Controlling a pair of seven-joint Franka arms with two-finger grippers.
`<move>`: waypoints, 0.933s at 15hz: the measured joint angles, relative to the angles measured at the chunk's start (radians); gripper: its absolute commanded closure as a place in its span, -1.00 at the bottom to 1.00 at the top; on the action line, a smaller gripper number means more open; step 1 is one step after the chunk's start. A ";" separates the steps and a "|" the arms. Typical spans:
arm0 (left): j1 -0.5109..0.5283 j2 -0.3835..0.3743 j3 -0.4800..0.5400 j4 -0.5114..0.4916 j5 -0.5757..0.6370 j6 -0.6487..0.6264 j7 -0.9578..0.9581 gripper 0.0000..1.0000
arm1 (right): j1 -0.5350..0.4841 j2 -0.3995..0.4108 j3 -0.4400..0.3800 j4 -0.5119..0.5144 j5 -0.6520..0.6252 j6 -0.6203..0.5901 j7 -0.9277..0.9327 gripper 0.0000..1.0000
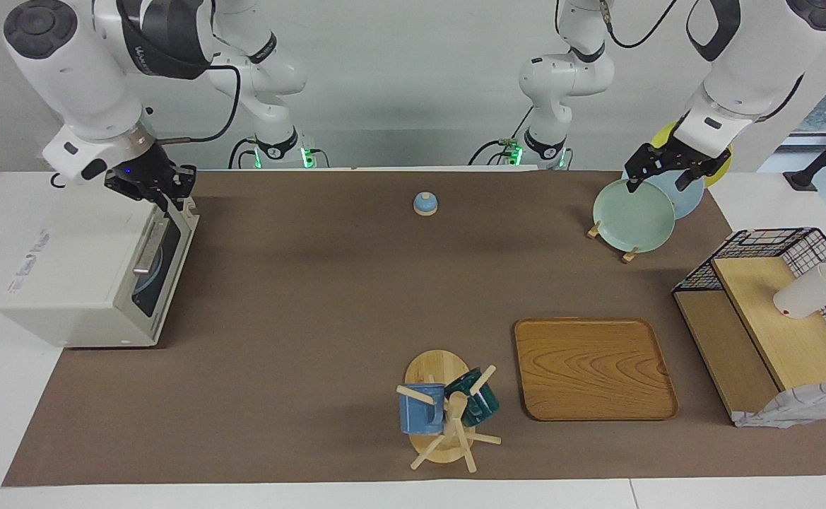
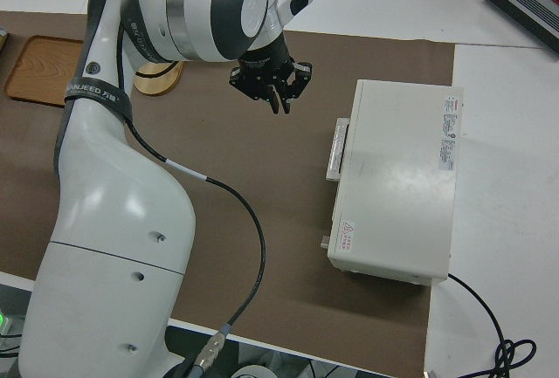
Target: Put eggplant into oven
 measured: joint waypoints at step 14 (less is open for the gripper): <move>0.000 0.000 0.000 0.000 0.000 0.000 0.000 -1.00 | 0.009 -0.066 -0.012 -0.032 0.000 0.004 0.000 -1.00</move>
